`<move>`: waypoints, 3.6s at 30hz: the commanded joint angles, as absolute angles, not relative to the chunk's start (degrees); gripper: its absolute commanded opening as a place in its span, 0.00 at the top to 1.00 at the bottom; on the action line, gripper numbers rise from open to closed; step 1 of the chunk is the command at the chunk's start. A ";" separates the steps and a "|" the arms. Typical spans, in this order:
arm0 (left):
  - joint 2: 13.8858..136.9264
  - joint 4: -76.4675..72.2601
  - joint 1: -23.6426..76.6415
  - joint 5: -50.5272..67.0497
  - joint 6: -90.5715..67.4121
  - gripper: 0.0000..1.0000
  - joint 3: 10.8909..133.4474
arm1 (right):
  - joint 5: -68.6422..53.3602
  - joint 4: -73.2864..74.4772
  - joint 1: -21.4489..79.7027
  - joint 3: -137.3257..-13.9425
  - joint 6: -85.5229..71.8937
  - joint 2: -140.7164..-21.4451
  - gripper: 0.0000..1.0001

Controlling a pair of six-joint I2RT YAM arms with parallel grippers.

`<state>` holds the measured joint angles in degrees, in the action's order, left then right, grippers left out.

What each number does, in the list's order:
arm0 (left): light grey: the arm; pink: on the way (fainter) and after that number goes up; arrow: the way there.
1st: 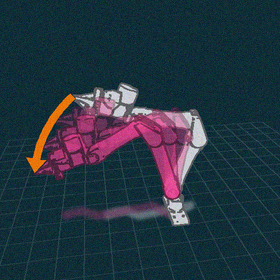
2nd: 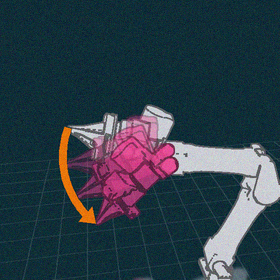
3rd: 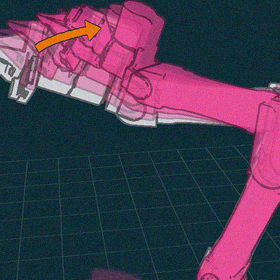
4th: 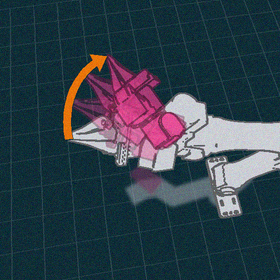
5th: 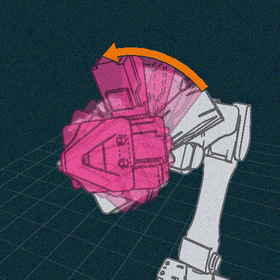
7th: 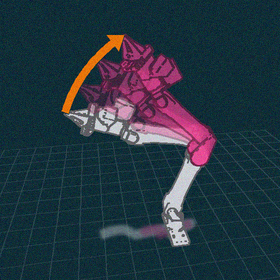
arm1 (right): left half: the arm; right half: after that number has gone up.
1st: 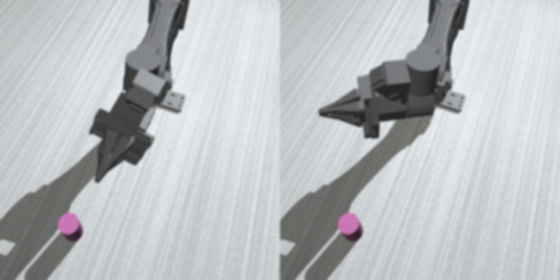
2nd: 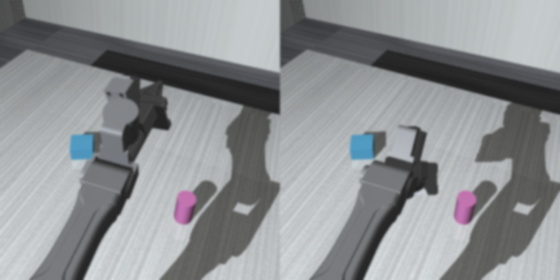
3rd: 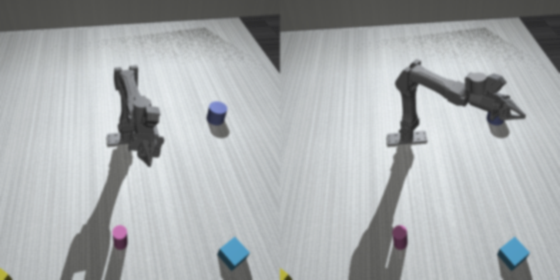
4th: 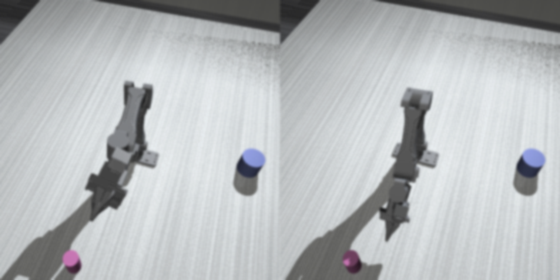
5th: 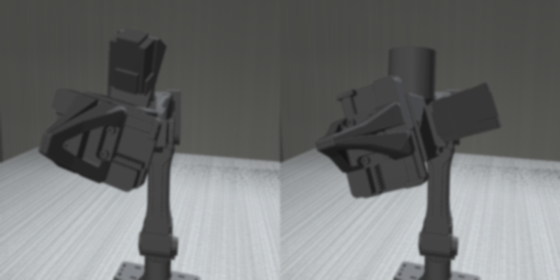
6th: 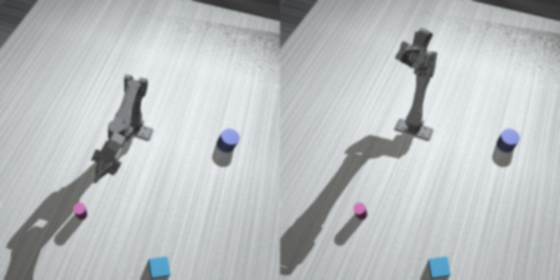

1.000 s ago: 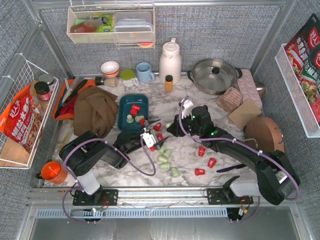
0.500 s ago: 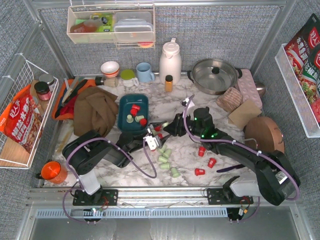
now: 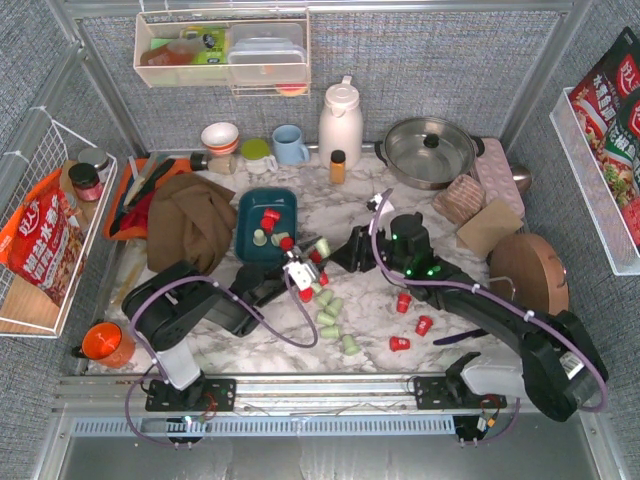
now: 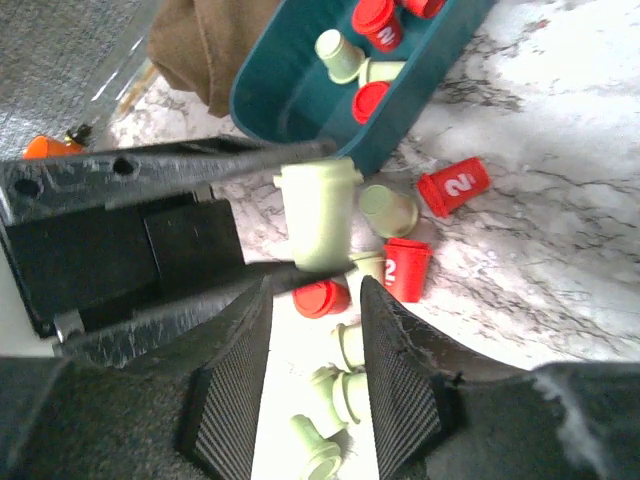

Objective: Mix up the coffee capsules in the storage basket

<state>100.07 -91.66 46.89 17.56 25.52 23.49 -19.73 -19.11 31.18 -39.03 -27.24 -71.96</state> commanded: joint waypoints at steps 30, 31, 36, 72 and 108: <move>102.66 -35.07 21.06 -7.99 -17.79 0.44 51.16 | -1.04 -7.53 42.54 -52.65 -12.50 -98.90 0.56; 102.81 -34.31 20.94 -8.03 -17.68 0.39 51.80 | -1.05 -7.51 42.54 -52.84 -12.48 -99.31 0.56; 102.32 -30.06 20.97 -7.36 -16.53 0.15 53.69 | -0.88 -7.78 42.54 -53.60 -12.48 -100.94 0.56; 99.33 -96.24 43.69 32.20 25.15 0.01 23.13 | -4.91 -9.48 39.29 -43.60 -17.96 -69.48 0.77; 97.43 -92.49 37.78 7.52 1.98 0.67 23.42 | 10.79 2.10 38.86 -43.53 -11.79 -60.28 0.46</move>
